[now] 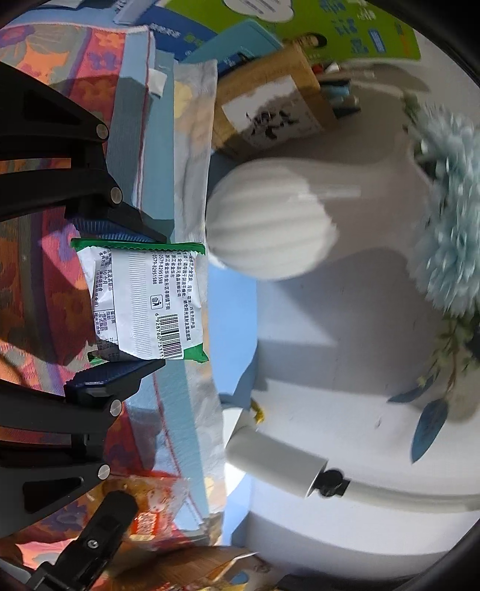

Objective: Organize snacks
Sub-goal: 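Lift the green-white pack with the left tool while the right lifts the bread pack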

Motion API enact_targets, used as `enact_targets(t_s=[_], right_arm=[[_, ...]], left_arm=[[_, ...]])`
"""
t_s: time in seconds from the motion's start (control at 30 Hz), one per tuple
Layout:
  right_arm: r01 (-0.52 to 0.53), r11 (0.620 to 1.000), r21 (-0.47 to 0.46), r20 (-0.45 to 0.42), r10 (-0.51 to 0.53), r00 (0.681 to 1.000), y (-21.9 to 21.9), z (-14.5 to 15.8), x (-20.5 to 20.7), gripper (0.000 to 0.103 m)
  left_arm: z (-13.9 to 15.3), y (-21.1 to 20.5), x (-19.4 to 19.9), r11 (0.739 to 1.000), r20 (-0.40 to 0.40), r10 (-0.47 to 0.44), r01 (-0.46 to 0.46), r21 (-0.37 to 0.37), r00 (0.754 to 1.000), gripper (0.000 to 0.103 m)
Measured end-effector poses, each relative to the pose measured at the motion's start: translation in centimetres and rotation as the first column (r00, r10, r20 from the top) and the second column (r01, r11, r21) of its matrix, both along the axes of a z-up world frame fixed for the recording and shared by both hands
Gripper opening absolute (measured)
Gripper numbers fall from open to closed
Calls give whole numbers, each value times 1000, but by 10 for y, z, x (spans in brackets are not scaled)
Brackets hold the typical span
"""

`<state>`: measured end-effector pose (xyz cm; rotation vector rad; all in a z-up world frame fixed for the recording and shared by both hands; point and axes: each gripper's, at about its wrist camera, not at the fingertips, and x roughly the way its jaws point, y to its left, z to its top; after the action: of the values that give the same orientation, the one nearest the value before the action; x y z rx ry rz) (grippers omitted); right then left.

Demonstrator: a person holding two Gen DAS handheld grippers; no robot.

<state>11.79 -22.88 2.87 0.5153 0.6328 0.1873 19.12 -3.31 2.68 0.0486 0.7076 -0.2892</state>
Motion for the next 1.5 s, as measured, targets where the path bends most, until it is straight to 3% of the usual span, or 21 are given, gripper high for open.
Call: enact_targets(t_s=[0.27,0.33,0.43,0.63,0.73,0.83,0.9,0.97,1.1,1.2,1.33,1.4,1.5], right_arm=[[-41,996,75,17,40,999,-6,7,-20,45],[-59,996,70,65,54,996,-6,21,-45,45],[-101,992,78,122,91,988,-13,53,-69,42],[-137,989,49,214,124,969,-63,153,-88,38],[-175,983,48,178,164,970,-88,169,-85,38],[-249,968,34,113,244,963,-82,149,-86,45],[-290,957,5,89,289,953,-60,124,-86,78],[-345,938,-38,42,346,937,-28,97,-80,84],[-451,882,-138,-122,436,891,49,41,-51,84],[-487,851,-194,-182,457,871,86,13,-40,84],[-450,832,-324,-194,408,892,108,-4,-37,84],[-431,812,-393,-192,386,902,118,-5,-35,62],[-442,840,-314,-156,414,897,110,0,-37,51]], left_arm=[[6,21,-12,988,11,153,-153,-6,988,55],[11,26,-29,988,-10,144,-144,-56,990,55],[29,17,-53,989,-12,141,-141,-36,990,55],[108,-28,-89,993,19,89,-87,-78,996,55],[142,-52,-96,997,54,50,-46,-66,997,55],[150,-50,-98,996,38,67,-64,-59,997,55],[144,-39,-97,994,20,110,-109,-26,994,55],[136,-25,-97,989,4,145,-145,-10,989,55],[121,16,-100,974,-13,226,-225,11,974,55],[116,46,-104,965,-23,261,-260,15,965,55],[108,69,-108,960,-23,278,-277,35,960,55],[105,75,-108,959,-24,281,-280,37,960,55],[104,75,-109,962,-31,271,-271,15,962,55]])
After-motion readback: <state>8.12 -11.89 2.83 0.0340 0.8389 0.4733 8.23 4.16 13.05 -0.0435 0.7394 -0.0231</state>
